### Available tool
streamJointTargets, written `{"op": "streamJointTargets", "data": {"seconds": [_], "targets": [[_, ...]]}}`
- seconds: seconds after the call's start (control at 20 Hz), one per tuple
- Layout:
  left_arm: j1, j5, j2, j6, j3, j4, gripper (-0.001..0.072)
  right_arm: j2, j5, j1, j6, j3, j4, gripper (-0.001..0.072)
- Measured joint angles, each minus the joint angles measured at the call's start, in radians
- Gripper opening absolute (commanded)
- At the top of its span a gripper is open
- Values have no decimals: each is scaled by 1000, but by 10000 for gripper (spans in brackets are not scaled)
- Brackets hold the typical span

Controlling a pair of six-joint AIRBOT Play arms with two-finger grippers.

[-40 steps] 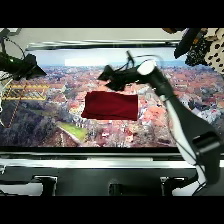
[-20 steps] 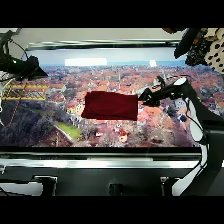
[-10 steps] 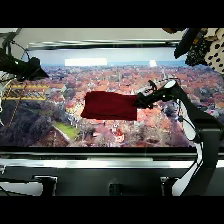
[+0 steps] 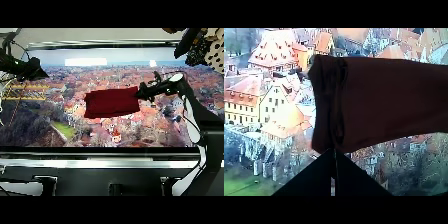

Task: Fold the clothes and pants, and hang the long-sleeved shirts on hangers.

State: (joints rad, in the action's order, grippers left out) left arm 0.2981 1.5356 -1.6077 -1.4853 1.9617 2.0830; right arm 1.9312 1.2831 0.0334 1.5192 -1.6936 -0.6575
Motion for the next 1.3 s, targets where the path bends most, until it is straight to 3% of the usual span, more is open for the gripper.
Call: {"op": "streamJointTargets", "data": {"seconds": [0.5,0.95,1.1,1.3], "targets": [[0,29,0,0,0,0,16,-8,-78,169,151,-257,-55,35],[0,35,0,0,0,0,16,-30,-185,420,192,-314,-104,34],[0,35,0,0,0,0,16,-66,-185,502,235,-316,-220,34],[0,36,0,0,0,0,16,-130,-102,573,349,-317,-504,34]]}}
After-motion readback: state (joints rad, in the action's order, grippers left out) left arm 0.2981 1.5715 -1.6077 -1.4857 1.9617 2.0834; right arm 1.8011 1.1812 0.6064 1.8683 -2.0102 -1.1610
